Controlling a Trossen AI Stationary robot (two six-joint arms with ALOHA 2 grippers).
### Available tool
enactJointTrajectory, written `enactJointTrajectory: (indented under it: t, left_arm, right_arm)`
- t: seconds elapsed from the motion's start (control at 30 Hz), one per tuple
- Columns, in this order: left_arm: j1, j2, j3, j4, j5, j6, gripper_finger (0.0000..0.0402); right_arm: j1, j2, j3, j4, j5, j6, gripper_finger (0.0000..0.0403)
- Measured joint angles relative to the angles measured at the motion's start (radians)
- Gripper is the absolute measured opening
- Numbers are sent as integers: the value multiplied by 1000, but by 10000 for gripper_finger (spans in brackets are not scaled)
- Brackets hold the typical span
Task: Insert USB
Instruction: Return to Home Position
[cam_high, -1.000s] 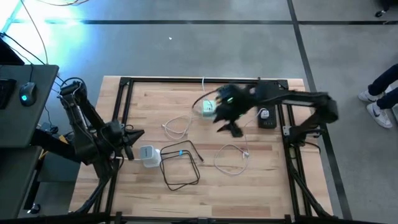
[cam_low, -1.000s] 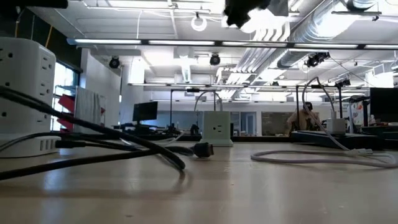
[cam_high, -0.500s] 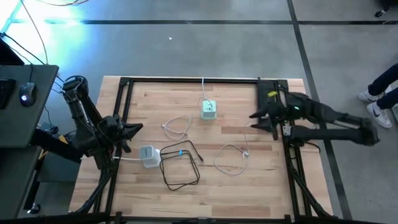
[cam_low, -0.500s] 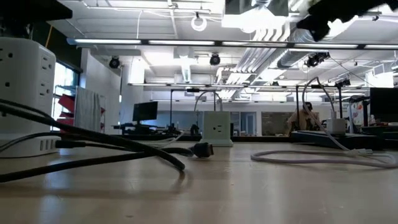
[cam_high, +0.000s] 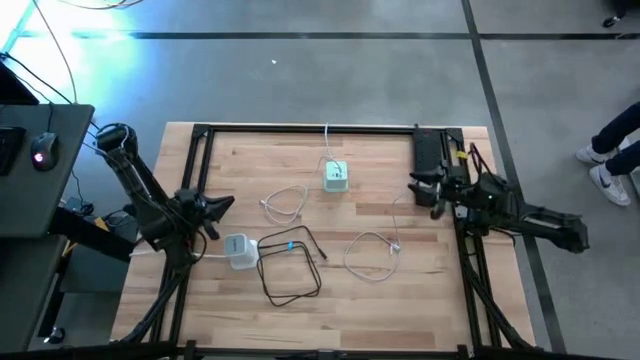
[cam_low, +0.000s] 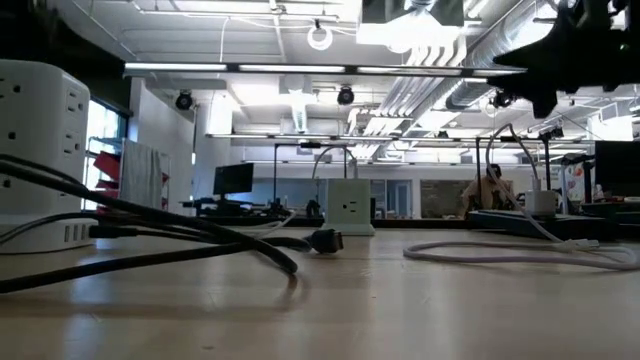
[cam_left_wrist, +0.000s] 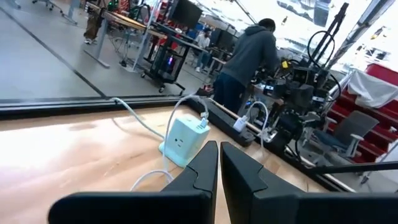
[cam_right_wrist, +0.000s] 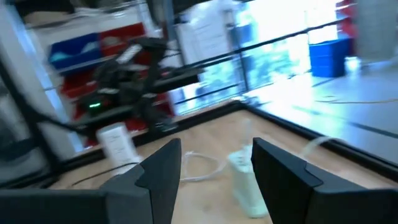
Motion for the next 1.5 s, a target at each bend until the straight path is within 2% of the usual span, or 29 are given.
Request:
enactJointTrajectory:
  t: [0.1,0.2,0.4,0.5,0.57,0.67,0.77,0.83,0.9,0.97,1.07,1.23,1.43,1.5]
  left_arm:
    - [1,8,-35,99,0,53,0]
    - [13,22,-55,192,0,89,0]
    - [36,54,-79,454,7,253,0]
    - [53,74,-79,636,59,384,0]
    - [70,87,-77,806,120,553,0]
    - [118,86,-72,1110,237,897,0]
    - [215,63,-71,1443,402,1336,0]
    - [297,31,-75,1592,508,1550,0]
    - [385,-26,-85,1626,576,1666,0]
    - [476,-104,-107,1609,688,1712,0]
    - [589,-227,-161,1543,834,1703,0]
    - [711,-416,-287,1502,979,1663,0]
    - [753,-576,-408,1495,1012,1691,0]
    - [753,-612,-409,1422,1017,1695,0]
  right_arm:
    - [0,3,-29,18,56,-36,176]
    - [0,3,-49,14,66,-58,176]
    - [0,3,-54,-40,-80,-46,176]
    - [1,3,-54,-41,-137,-30,176]
    - [1,3,-54,-43,-137,-21,176]
    - [1,3,-54,-44,-129,-22,176]
    - [1,3,-54,-44,-107,-22,176]
    - [1,3,-54,-44,-109,-21,176]
    - [1,3,-54,-44,-123,-14,176]
    - [1,3,-54,-46,-152,-15,176]
    - [1,3,-54,-60,-196,-22,176]
    - [0,3,-54,-60,-200,-44,176]
    - [1,3,-54,-52,-245,-96,176]
    - [1,3,-54,-49,-251,-114,176]
